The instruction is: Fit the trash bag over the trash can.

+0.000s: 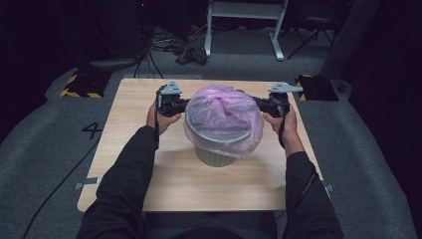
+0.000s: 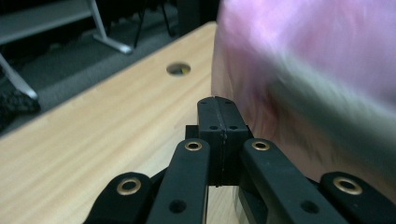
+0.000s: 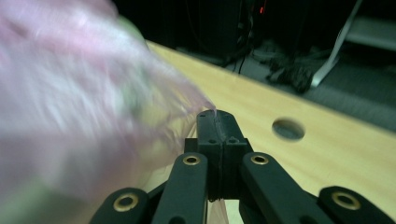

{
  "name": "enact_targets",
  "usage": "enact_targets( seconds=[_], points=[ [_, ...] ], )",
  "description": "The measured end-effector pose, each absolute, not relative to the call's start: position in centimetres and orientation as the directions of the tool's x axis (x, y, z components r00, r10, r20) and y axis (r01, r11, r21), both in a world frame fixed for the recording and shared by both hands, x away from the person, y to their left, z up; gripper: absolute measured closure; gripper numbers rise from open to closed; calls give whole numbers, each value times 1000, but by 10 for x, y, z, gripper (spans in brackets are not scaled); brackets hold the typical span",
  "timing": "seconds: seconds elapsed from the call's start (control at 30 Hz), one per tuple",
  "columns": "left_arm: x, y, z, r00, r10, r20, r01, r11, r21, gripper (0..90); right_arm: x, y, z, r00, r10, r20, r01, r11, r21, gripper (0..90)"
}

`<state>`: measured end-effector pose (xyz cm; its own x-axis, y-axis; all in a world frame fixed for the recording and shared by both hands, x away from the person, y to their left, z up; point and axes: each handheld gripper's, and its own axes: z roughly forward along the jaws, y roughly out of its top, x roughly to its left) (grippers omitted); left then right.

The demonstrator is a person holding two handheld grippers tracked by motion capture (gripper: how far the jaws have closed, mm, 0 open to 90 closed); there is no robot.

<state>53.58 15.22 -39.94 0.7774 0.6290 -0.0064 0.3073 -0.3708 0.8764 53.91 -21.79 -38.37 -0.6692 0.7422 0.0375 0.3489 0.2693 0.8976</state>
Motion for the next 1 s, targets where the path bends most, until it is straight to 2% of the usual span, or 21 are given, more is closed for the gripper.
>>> enact_targets(
  seconds=[0.1, 0.2, 0.5, 0.63, 0.77, 0.8, 0.83, 0.87, 0.9, 0.93, 1.0],
  points=[
    [535, 150, -409, 783, 621, -26, 327, -376, 867, 900, 540, -218, -401, -673, 736, 66, 382, 270, 884, 900],
    [534, 150, -420, 783, 622, -11, 349, -425, 835, 900, 539, -219, -406, -671, 739, 65, 396, 282, 874, 900],
    [517, 165, -438, 802, 598, -14, 361, -465, 808, 900, 528, -229, -427, -675, 733, 85, 428, 295, 854, 900],
    [511, 173, -443, 800, 600, -19, 362, -458, 812, 900, 526, -232, -436, -686, 721, 97, 442, 307, 843, 900],
    [499, 193, -437, 784, 620, -34, 346, -391, 853, 899, 521, -234, -434, -679, 732, 61, 418, 317, 851, 900],
    [499, 193, -437, 784, 620, -34, 346, -391, 853, 850, 521, -234, -434, -679, 732, 61, 418, 317, 851, 900],
    [495, 197, -434, 775, 631, -26, 338, -379, 862, 850, 519, -235, -433, -677, 734, 43, 411, 330, 850, 900],
    [491, 202, -431, 778, 628, -21, 321, -369, 872, 747, 516, -237, -430, -677, 736, 13, 388, 342, 856, 827],
    [486, 205, -428, 782, 623, -14, 305, -363, 881, 747, 516, -237, -430, -677, 736, 13, 388, 342, 856, 827],
    [482, 209, -426, 774, 634, -6, 299, -356, 885, 705, 514, -239, -429, -672, 740, 2, 382, 345, 857, 812],
    [475, 215, -421, 768, 641, -4, 293, -345, 892, 554, 510, -244, -426, -671, 742, -14, 369, 350, 861, 727]
  ],
)
